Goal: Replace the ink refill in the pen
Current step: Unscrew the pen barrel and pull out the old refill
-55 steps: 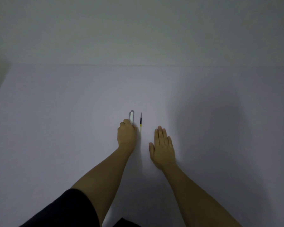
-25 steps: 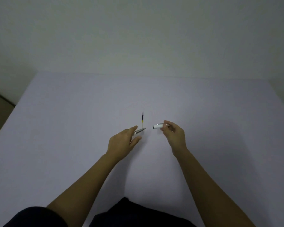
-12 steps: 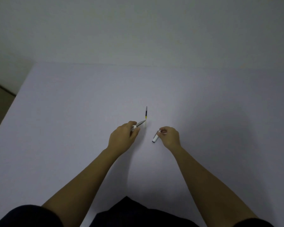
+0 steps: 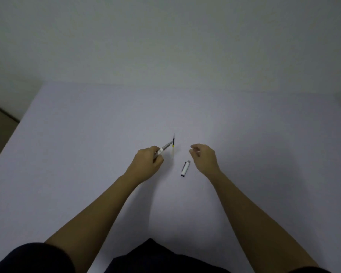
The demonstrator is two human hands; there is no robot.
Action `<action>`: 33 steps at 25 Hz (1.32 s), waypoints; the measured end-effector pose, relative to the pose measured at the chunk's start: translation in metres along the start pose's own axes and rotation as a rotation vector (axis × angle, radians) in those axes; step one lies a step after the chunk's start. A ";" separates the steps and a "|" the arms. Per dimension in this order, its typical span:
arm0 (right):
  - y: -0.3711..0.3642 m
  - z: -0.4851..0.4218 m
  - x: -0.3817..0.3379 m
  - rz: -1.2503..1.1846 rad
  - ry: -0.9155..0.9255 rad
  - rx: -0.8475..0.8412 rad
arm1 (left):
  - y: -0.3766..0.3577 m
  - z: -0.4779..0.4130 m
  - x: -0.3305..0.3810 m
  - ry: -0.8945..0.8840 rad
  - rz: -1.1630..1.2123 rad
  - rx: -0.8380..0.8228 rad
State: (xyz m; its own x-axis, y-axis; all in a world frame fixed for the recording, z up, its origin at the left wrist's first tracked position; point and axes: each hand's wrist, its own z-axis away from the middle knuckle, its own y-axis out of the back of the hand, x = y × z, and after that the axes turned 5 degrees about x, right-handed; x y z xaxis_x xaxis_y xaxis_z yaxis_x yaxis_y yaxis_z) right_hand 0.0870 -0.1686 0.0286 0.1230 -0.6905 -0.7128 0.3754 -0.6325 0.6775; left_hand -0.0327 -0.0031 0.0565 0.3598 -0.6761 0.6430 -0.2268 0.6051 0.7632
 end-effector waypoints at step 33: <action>0.083 0.052 -0.079 0.442 0.630 -0.286 | 0.054 0.025 0.044 -0.400 -0.056 -0.124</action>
State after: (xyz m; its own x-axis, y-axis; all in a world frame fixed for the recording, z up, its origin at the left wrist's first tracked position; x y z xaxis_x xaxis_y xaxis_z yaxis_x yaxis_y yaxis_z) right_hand 0.0612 -0.1850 0.1504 0.7750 -0.4750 -0.4169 0.3806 -0.1759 0.9079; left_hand -0.0522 -0.0109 0.1280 -0.0171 -0.8044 0.5939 -0.0975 0.5925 0.7997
